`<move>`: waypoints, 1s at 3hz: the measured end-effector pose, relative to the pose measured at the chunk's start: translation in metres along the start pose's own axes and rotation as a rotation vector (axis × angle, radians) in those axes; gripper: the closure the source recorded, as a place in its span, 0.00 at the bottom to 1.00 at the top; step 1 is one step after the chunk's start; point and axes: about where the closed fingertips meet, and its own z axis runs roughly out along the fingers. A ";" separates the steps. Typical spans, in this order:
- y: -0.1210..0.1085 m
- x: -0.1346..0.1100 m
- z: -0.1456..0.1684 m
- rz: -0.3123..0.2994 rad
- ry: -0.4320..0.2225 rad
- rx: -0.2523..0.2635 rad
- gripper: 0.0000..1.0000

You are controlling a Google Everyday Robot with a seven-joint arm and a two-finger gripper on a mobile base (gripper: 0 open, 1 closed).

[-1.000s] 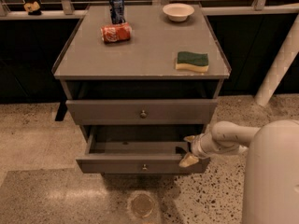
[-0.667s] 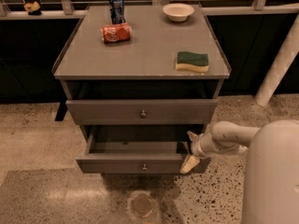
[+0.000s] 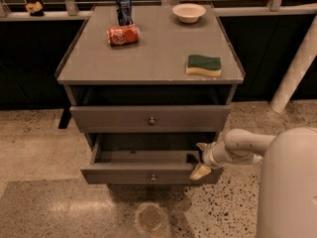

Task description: Open middle drawer

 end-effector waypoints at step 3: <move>0.000 0.000 0.000 0.000 0.000 0.000 0.74</move>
Offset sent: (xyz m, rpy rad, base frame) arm 0.0000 0.0000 0.0000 0.0000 0.0000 0.0000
